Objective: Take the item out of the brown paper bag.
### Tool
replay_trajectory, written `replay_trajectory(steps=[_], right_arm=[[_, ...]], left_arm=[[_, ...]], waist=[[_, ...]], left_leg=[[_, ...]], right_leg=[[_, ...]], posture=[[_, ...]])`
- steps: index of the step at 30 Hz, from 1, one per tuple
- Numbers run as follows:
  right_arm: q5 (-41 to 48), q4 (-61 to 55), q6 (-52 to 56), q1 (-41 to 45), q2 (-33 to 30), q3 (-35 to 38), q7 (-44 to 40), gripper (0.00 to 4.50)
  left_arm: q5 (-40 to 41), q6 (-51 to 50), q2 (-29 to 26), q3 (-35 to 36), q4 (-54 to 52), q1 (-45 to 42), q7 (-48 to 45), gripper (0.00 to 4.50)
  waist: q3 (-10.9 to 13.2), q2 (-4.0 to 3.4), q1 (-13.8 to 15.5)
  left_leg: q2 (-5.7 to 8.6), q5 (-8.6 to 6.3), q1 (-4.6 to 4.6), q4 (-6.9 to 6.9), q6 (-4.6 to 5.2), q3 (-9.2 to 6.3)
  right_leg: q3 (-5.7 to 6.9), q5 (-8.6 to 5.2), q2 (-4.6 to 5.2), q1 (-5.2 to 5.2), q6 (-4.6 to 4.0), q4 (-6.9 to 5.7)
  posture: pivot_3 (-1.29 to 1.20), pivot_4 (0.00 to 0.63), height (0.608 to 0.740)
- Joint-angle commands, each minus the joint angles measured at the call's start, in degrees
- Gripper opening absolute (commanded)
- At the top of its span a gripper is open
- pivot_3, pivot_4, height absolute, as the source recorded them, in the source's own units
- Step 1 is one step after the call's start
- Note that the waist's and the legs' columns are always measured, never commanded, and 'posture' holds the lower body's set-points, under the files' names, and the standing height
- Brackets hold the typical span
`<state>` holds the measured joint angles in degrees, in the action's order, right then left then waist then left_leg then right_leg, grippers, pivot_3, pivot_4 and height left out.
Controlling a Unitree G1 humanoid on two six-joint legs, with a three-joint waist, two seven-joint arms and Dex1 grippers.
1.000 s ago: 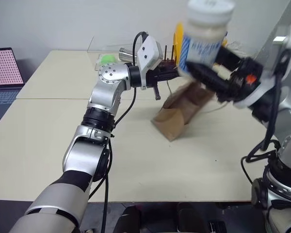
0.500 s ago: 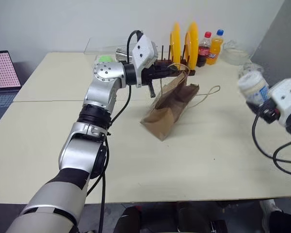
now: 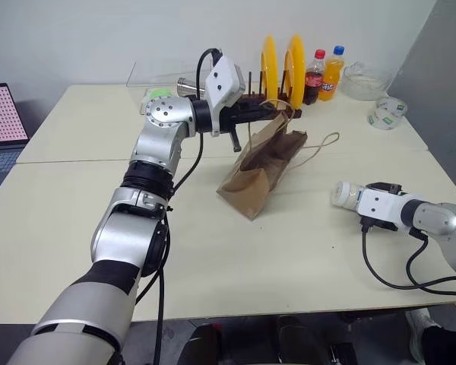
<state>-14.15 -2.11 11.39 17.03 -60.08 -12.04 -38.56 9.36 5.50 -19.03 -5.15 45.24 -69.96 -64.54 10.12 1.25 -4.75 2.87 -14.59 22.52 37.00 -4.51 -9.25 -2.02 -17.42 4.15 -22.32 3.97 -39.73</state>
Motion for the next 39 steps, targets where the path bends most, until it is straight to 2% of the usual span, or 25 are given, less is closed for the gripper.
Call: replay_trajectory(steps=[1, 7, 9, 13, 16, 18, 20, 27, 30, 32, 34, 37, 39], right_arm=[[0.78, -1.3, -0.07, -0.13, 0.58, 3.02, -1.22, 4.44], [3.96, -7.5, 2.93, -4.65, -0.89, 10.2, -4.12, 4.44], [7.03, -12.48, 6.37, -7.78, -0.65, 16.1, -5.38, 4.44], [19.98, -26.83, 15.92, -13.7, 3.96, 29.91, -9.39, 4.44], [33.96, -38.55, 24.85, -11.97, 11.81, 34.26, -6.75, 4.44], [39.55, -44.55, 30.08, -7.78, 17.44, 32.85, -1.17, 4.5], [41.46, -48.04, 33.16, -3.79, 21.62, 28.93, 3.52, 4.5], [41.61, -48.92, 35.36, -0.66, 25.73, 22.07, 9.99, 4.5], [40.92, -48.72, 33.98, -0.78, 28.26, 19.72, 12.97, 4.5], [38.91, -48.36, 31.76, -2.54, 30.16, 17.55, 15.05, 4.5], [35.83, -47.67, 28.7, -5.39, 31.09, 15.41, 16.39, 4.5], [31.27, -47.02, 22.92, -10.42, 34.58, 14.49, 20.46, 4.5], [26.91, -46.34, 17.98, -13.7, 36.95, 14.3, 23.69, 4.5]], left_arm=[[-0.17, 1.04, -1.03, 1.13, -0.66, -1.82, -0.15, 0.0], [-1.54, 2.11, -1.46, 1.52, 4.09, -3.13, 1.74, 0.0], [-1.92, 2.45, -1.63, 1.88, 6.06, -3.76, 2.85, 0.0], [-2.62, 2.98, -2.05, 1.81, 7.35, -3.49, 3.09, 0.0], [-3.03, 2.34, -2.34, 1.55, 7.36, -2.72, 2.17, 0.0], [-2.99, 0.75, -2.6, 1.6, 7.58, -2.56, 1.37, 0.4], [-2.97, -0.2, -2.94, 1.71, 7.54, -2.58, 0.9, 0.82], [-2.26, -3.26, -5.69, 2.98, 4.53, -0.8, 1.15, 2.85], [-0.51, -6.89, -7.73, 5.33, -2.83, 4.0, 3.95, 3.76], [1.19, -11.3, -9.51, 7.5, -13.07, 11.19, 5.86, 4.33], [1.97, -15.08, -10.25, 9.68, -22.3, 17.74, 10.25, 4.33], [2.8, -18.55, -7.68, 14.31, -36.76, 28.52, 21.19, 4.33], [0.65, -20.97, -6.34, 14.46, -44.0, 34.72, 27.03, 4.33]], waist=[[0.0, 0.0, 0.03], [0.0, 0.0, 0.18], [0.0, 0.01, 0.27], [0.01, 0.02, 0.47], [0.03, 0.08, 0.39], [0.03, 0.08, 0.31], [0.02, 0.07, 0.23], [0.03, 0.08, 0.35], [0.02, 0.07, 0.18], [0.0, 0.03, -0.1], [-0.01, 0.01, -0.18], [-0.02, 0.02, 0.15], [-0.04, 0.05, 0.59]], left_leg=[[0.0, 0.0, 0.0, 0.0, 0.0, -0.01], [0.0, -0.01, 0.0, 0.0, 0.02, 0.0], [0.01, -0.02, 0.02, 0.0, 0.04, -0.01], [0.01, -0.09, 0.04, 0.0, 0.16, -0.03], [-0.04, -0.11, 0.01, 0.0, 0.19, -0.02], [-0.14, -0.12, 0.0, 0.03, 0.21, -0.03], [-0.13, -0.12, -0.05, 0.05, 0.22, 0.0], [-0.1, -0.13, -0.02, 0.01, 0.22, -0.05], [-0.15, -0.13, -0.05, -0.01, 0.23, -0.06], [-0.19, -0.13, -0.08, 0.0, 0.23, -0.04], [-0.34, -0.13, -0.18, -0.07, 0.22, -0.01], [-0.41, -0.12, -0.18, -0.04, 0.21, -0.02], [-0.47, -0.12, -0.16, 0.0, 0.21, -0.03]], right_leg=[[0.01, 0.0, 0.0, 0.0, 0.0, 0.0], [-0.01, 0.0, 0.0, 0.0, 0.0, 0.0], [0.0, 0.0, 0.0, 0.01, 0.01, 0.0], [0.01, 0.0, 0.0, 0.01, 0.01, -0.01], [0.01, 0.01, -0.05, 0.04, 0.01, -0.02], [0.01, 0.02, -0.12, 0.04, 0.01, -0.07], [-0.03, 0.02, -0.12, 0.03, 0.01, -0.15], [0.0, 0.02, -0.11, -0.01, 0.01, -0.08], [0.0, 0.02, -0.13, -0.01, 0.01, -0.12], [-0.03, 0.02, -0.15, -0.02, 0.01, -0.15], [-0.19, 0.02, -0.19, -0.02, 0.01, -0.16], [-0.19, 0.02, -0.2, -0.04, 0.0, -0.18], [-0.22, 0.02, -0.12, -0.02, 0.0, -0.19]], posture=[[0.0, 0.15, 0.74], [0.0, 0.15, 0.74], [0.0, 0.15, 0.74], [0.0, 0.15, 0.74], [0.0, 0.15, 0.74], [0.0, 0.15, 0.74], [0.0, 0.15, 0.74], [0.0, 0.15, 0.74], [0.0, 0.15, 0.74], [0.0, 0.15, 0.74], [0.0, 0.15, 0.74], [0.0, 0.15, 0.74], [0.0, 0.15, 0.74]])
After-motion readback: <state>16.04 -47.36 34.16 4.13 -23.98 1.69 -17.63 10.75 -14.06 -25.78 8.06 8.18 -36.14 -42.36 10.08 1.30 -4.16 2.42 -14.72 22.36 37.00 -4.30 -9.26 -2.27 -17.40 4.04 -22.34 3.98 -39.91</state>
